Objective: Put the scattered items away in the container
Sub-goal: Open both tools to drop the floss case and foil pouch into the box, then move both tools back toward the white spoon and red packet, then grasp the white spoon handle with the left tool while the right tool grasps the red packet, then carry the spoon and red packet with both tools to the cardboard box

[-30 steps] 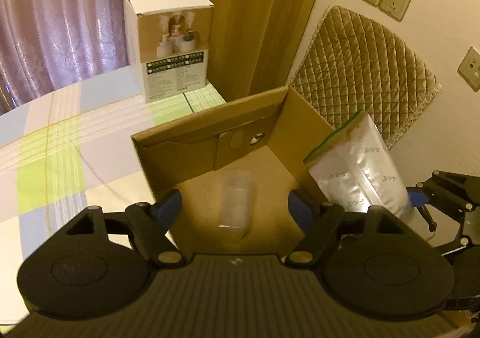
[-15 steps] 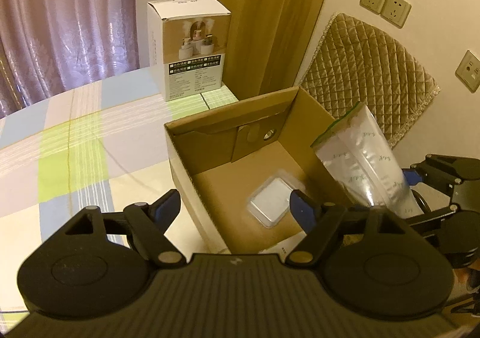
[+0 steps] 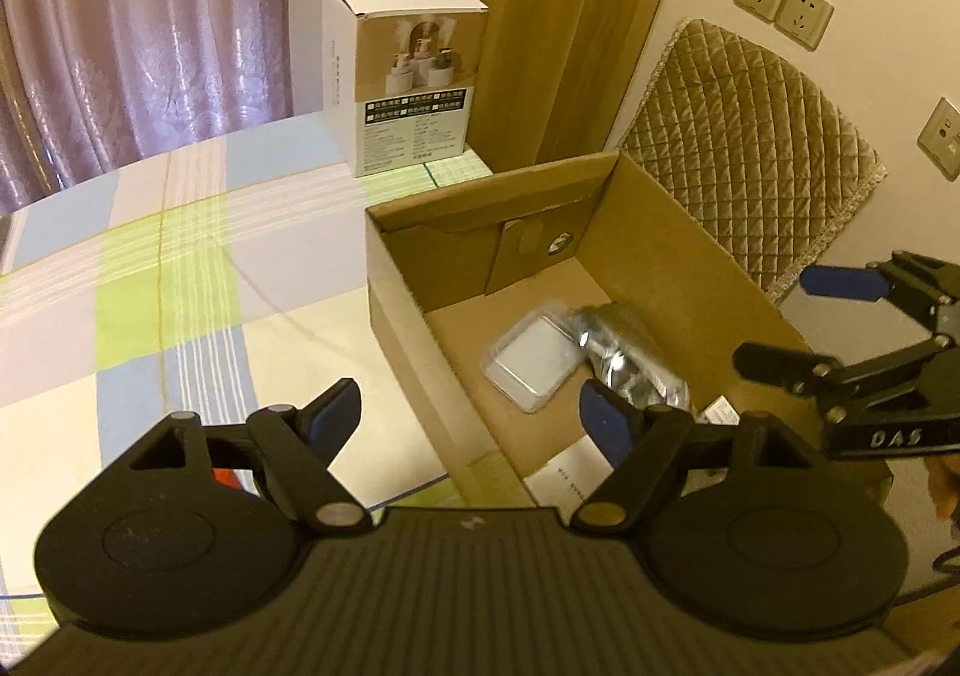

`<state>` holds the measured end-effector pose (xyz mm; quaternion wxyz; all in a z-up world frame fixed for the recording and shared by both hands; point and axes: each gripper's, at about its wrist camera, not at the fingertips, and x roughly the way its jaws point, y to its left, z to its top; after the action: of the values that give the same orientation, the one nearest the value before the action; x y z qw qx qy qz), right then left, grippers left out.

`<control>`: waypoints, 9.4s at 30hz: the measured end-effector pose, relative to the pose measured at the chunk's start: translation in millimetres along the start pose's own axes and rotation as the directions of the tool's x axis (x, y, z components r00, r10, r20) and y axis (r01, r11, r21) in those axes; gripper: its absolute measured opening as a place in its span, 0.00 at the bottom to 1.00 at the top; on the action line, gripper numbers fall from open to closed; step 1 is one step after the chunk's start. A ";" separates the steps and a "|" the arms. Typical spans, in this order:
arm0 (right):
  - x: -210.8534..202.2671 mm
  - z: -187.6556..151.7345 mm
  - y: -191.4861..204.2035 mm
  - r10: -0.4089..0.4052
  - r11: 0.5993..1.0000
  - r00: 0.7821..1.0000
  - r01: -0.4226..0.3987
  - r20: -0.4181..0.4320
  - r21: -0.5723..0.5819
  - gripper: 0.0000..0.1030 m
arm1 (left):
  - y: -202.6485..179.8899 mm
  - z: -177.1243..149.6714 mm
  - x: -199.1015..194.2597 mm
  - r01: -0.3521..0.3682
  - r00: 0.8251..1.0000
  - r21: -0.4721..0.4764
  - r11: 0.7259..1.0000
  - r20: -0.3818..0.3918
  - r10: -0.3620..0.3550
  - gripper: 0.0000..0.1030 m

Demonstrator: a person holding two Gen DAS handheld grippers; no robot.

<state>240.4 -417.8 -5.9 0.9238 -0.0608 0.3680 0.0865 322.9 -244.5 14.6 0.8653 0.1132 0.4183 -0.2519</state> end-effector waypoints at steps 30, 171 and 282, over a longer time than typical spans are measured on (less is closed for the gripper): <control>-108.8 -0.2 118.5 0.134 0.989 0.986 -0.127 0.096 -0.077 0.89 | 80.8 -99.8 -141.5 -0.146 0.989 -0.118 0.982 -0.032 0.143 0.86; 156.6 -48.4 242.9 0.224 0.974 0.955 -0.212 -0.194 0.084 0.32 | 197.4 -149.2 24.3 -0.227 0.974 -0.058 0.972 -0.020 0.227 0.39; -106.9 -150.9 223.5 0.167 0.970 0.986 -0.163 -0.007 0.180 0.32 | 11.6 -242.2 -189.6 -0.222 0.975 -0.118 0.968 0.000 0.223 0.26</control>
<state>17.3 -238.2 -51.9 0.9110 0.0523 0.3881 0.1291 68.4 -71.5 11.2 0.8961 0.1069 0.4111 -0.1290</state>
